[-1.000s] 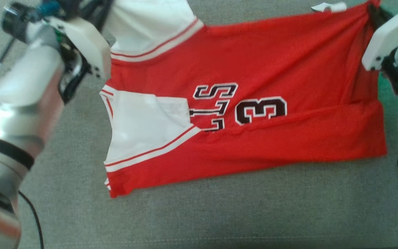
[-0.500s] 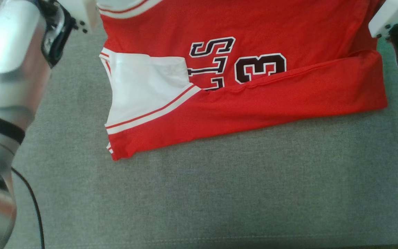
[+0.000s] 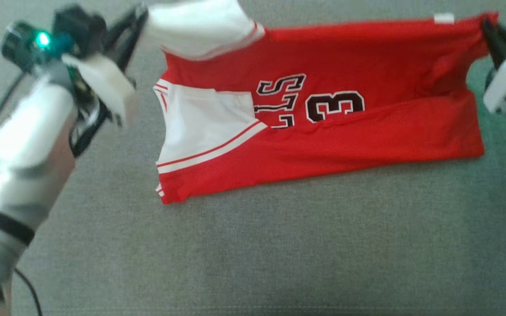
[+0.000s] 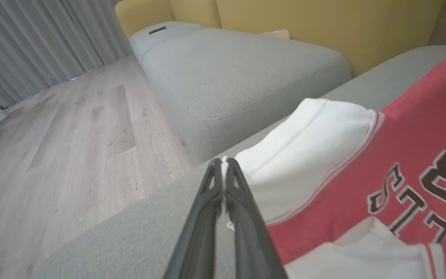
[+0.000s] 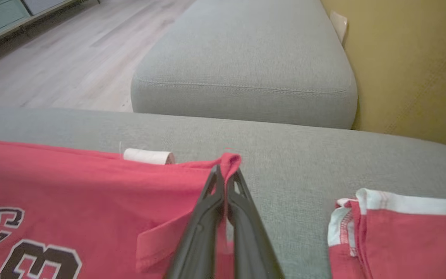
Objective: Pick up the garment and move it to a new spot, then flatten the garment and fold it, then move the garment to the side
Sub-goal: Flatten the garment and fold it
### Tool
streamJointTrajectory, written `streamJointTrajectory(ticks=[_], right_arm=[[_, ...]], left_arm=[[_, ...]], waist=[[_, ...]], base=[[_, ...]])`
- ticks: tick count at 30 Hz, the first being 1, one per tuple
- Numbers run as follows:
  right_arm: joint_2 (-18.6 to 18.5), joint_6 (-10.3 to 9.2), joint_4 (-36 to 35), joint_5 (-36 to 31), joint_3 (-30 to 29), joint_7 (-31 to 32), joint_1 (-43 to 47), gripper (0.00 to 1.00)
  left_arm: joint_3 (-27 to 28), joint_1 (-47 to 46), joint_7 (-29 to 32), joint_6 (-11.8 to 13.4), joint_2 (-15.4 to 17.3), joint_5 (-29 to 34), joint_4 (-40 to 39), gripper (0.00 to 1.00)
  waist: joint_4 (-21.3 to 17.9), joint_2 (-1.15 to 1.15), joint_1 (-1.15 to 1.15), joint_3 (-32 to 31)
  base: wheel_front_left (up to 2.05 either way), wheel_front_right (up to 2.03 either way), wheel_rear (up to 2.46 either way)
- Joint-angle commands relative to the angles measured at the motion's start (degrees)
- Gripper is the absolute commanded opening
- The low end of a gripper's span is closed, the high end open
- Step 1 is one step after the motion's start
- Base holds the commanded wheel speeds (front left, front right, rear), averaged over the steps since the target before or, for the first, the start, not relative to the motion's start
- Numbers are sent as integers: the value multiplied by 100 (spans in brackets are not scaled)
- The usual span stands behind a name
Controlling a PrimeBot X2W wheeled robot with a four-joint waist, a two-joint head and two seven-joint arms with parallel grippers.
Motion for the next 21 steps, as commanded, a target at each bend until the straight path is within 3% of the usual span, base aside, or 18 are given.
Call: streamJointTrajectory(ticks=[1, 15, 21], right_arm=[[-214, 39, -231, 141, 86, 92, 155, 0], [-1166, 39, -981, 925, 698, 1219, 1095, 0], [-1324, 39, -1159, 983, 760, 1570, 1253, 0]], left_arm=[[119, -68, -13, -14, 332, -6, -192, 0], [-970, 1109, 1395, -96, 1498, -817, -2297, 0], [-1204, 1232, 1748, -97, 1734, -964, -2628, 0]], waist=[[45, 0, 0, -162], [77, 0, 0, -599], [21, 0, 0, -580]], base=[[0, 0, 0], [0, 0, 0], [0, 0, 0]])
